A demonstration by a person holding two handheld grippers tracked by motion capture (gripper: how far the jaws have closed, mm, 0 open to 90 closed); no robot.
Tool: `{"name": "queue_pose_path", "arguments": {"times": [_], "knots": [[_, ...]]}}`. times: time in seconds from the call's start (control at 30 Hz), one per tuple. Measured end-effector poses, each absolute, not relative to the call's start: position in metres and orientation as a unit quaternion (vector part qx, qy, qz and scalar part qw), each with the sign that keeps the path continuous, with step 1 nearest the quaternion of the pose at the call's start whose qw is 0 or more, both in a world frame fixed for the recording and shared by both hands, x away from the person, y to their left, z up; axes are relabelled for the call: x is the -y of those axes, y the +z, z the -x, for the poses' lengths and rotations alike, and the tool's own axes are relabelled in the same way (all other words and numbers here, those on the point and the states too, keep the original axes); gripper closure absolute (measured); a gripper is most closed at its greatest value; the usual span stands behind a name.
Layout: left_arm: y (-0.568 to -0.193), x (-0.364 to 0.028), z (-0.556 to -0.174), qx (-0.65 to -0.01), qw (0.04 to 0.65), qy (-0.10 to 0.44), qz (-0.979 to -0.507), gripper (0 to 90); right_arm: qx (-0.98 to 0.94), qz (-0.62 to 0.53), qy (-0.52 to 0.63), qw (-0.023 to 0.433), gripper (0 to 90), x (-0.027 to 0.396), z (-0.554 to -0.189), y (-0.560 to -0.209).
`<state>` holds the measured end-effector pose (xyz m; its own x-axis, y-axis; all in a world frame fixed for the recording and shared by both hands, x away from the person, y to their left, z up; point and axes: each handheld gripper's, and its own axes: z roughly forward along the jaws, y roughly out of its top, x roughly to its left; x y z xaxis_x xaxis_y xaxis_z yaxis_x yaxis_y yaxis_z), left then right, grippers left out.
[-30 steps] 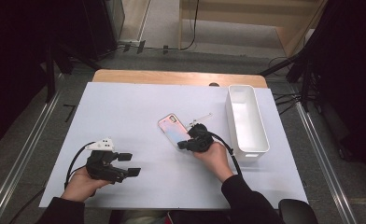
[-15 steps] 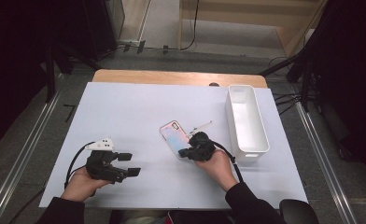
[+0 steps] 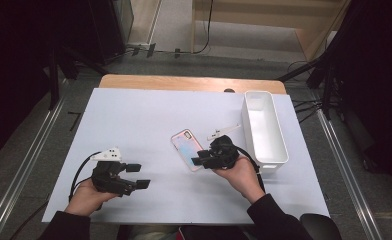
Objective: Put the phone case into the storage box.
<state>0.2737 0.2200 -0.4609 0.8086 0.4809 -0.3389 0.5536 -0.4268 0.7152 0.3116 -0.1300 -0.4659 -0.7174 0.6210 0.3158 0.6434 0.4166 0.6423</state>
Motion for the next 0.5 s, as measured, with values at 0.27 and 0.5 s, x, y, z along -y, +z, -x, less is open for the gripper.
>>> {"name": "queue_pose_path", "arguments": {"times": [0.27,0.5], "knots": [[-0.461,-0.22,-0.274,-0.307,0.437,-0.042,-0.845,23.5,0.841,0.34,-0.421,0.012,36.6,0.146,-0.297,-0.447],[-0.461,-0.219,-0.274,-0.306,0.438,-0.043,-0.844,23.5,0.837,0.326,-0.44,0.016,29.6,0.162,-0.289,-0.442]]}}
